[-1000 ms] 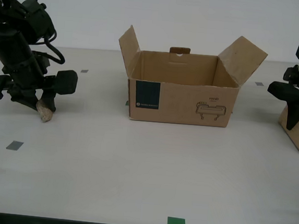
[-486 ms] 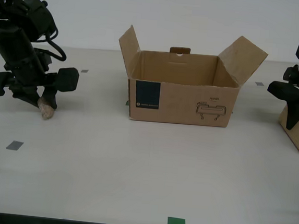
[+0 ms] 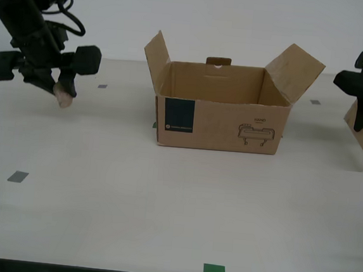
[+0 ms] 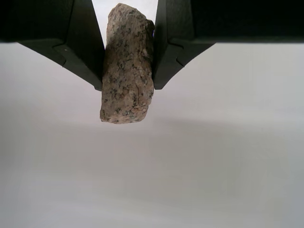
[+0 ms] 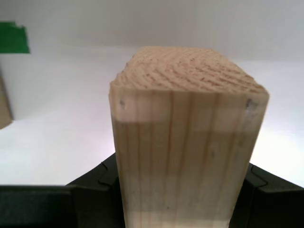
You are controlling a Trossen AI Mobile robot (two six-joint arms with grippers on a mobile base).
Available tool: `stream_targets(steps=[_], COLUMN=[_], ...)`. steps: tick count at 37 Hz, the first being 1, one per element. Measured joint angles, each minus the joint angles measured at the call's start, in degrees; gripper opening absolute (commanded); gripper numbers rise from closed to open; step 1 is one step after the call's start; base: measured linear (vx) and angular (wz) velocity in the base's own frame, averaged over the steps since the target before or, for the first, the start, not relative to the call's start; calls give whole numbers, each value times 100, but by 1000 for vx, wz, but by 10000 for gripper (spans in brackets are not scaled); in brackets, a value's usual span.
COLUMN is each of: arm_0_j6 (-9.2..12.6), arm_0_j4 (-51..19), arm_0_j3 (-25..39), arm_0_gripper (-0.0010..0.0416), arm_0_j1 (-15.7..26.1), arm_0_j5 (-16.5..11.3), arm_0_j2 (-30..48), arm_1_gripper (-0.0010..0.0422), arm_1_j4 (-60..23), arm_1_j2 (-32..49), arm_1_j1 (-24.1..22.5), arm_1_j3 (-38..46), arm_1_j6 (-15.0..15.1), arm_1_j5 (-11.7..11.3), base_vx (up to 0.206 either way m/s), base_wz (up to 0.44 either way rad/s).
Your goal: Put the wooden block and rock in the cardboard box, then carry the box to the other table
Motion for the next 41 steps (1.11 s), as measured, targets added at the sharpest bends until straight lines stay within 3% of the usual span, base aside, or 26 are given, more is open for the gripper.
stream_targets(steps=[10,22,31,41], arm_0_j6=[0,-2,-2,-2], arm_0_j4=[-238,-955,-1307,-1539], arm_0_j3=[66,852,1471,2153], arm_0_gripper=[-1,-1,-1,-1], arm_0_j1=[2,4,15,55], arm_0_j5=[-2,-2,-11,-275], arm_0_j2=[-730,-1257,-1412,-1469], arm_1_gripper=[-1,-1,-1,-1], arm_1_j4=[-446,-984,-1174,-1180], arm_1_j2=[-400,-787,-938,-994], arm_1_j1=[-4,-9,-70,-332], arm_1_j3=[713,1414,1829,2194], arm_1_j6=[188,400,487,542], arm_1_j5=[-2,11,223,455], base_vx=[0,0,0,0], base_wz=[0,0,0,0])
